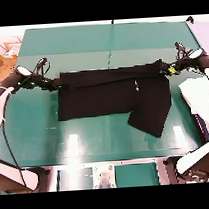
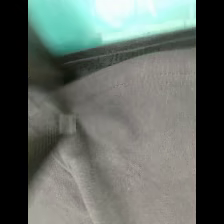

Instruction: Fold the shirts.

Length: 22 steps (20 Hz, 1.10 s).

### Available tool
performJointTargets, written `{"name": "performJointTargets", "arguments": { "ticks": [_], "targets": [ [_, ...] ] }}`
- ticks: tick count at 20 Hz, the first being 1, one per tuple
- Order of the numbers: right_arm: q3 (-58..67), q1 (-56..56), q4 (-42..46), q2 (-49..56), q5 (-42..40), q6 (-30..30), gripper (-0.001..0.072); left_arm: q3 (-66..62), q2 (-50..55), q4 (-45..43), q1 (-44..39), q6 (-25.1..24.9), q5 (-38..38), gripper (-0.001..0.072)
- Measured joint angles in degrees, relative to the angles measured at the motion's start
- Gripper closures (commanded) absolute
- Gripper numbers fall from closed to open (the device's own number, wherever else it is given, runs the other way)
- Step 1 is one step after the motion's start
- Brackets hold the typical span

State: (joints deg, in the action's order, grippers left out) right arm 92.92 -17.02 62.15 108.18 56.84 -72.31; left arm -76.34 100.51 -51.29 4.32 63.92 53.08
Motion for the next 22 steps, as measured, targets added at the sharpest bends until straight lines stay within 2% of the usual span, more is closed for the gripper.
{"name": "performJointTargets", "arguments": {
  "ticks": [3,4,5,6,7,8,9,11,13,16,19,20,21,22],
  "targets": [
    [1.9,-0.5,1.8,0.0,3.9,-2.8,0.0295,-1.9,0.0,-1.0,1.0,3.2,4.4,0.0046],
    [2.7,-1.3,3.8,-0.2,6.3,-4.5,0.0324,-3.1,0.0,-1.0,1.9,4.6,7.5,0.0095],
    [3.3,-2.2,5.5,-0.7,8.7,-5.9,0.0361,-4.2,0.0,-1.0,2.9,6.0,10.6,0.0305],
    [3.8,-3.2,6.6,-1.3,11.5,-7.2,0.0361,-5.3,-0.1,-0.9,4.0,7.6,14.2,0.0526],
    [4.0,-4.3,7.6,-1.9,14.0,-8.2,0.0362,-6.2,-0.1,-1.2,5.4,9.1,18.1,0.0681],
    [4.1,-5.5,8.5,-2.9,16.2,-9.0,0.0416,-6.9,-0.1,-1.2,6.5,10.2,21.6,0.0686],
    [3.9,-6.6,9.0,-4.0,18.1,-9.6,0.0559,-7.4,-0.2,-1.2,7.3,11.1,25.4,0.0687],
    [2.1,-8.3,9.6,-7.0,21.4,-10.4,0.0680,-7.7,-0.6,-1.2,8.2,12.2,31.0,0.0687],
    [-2.6,-10.2,10.3,-11.7,23.1,-11.0,0.0694,-6.1,-3.1,-1.3,8.9,12.8,34.0,0.0687],
    [-15.5,-13.1,10.6,-22.2,23.1,-11.2,0.0696,1.8,-12.1,-3.1,9.1,13.2,34.4,0.0688],
    [-31.5,-17.6,10.4,-34.7,19.4,-12.3,0.0694,16.3,-26.6,-5.1,9.3,13.5,28.8,0.0686],
    [-37.2,-19.3,10.1,-38.9,17.8,-12.6,0.0644,22.2,-32.1,-5.0,9.2,13.6,25.8,0.0683],
    [-42.5,-20.9,9.3,-42.6,16.0,-12.7,0.0424,27.6,-37.0,-4.4,9.3,13.7,22.8,0.0515],
    [-47.0,-21.9,8.6,-45.4,14.6,-12.9,0.0297,33.1,-41.6,-3.5,9.3,13.8,19.5,0.0176]
  ]
}}
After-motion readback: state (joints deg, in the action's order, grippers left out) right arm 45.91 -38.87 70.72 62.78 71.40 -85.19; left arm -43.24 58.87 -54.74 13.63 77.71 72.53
